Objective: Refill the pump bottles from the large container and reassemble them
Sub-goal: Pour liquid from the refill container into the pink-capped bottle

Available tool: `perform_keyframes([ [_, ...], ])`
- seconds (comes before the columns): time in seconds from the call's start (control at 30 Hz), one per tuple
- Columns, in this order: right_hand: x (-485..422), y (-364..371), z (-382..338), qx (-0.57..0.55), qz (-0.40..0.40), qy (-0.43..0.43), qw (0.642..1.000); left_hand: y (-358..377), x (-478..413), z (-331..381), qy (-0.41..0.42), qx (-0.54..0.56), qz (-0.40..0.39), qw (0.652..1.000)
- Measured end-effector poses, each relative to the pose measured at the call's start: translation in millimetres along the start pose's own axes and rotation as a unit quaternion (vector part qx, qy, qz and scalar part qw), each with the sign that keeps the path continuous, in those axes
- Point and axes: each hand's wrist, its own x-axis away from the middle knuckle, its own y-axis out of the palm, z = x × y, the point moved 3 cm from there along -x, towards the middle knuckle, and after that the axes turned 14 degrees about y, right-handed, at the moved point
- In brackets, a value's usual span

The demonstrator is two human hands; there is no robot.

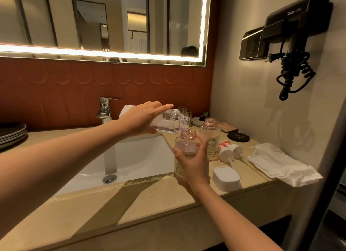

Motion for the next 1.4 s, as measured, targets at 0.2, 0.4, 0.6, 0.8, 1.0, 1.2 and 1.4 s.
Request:
perform_keyframes([
  [0.2, -0.1, 0.5, -0.1, 0.006, 0.004, -0.002, 1.0, 0.3, 0.0, -0.7, -0.001, -0.001, 0.002, 1.0],
  [0.4, 0.7, -0.6, -1.7, 0.009, 0.003, -0.001, 1.0, 1.0, -0.7, -0.5, -0.002, 0.0, 0.0, 1.0],
  [0.6, 1.2, -0.6, -2.1, 0.008, 0.005, -0.002, 1.0, -0.3, -0.4, -0.3, 0.0, -0.008, 0.002, 1.0],
  [0.8, 1.5, -1.2, -2.6, 0.003, 0.002, -0.002, 1.0, -0.1, -0.8, -0.1, 0.001, -0.01, 0.001, 1.0],
  [1.0, 1.4, -1.3, -2.6, 0.004, 0.003, -0.004, 1.0, 0.1, -0.4, -0.8, 0.001, -0.008, 0.002, 1.0],
  [1.2, 1.1, -1.0, -2.2, 0.011, 0.006, -0.004, 1.0, 0.4, -0.8, -0.8, 0.001, -0.006, 0.004, 1.0],
  [1.4, 1.8, -2.0, -3.6, 0.005, 0.003, -0.003, 1.0, 0.1, -0.9, -1.0, 0.0, -0.008, 0.003, 1.0],
])
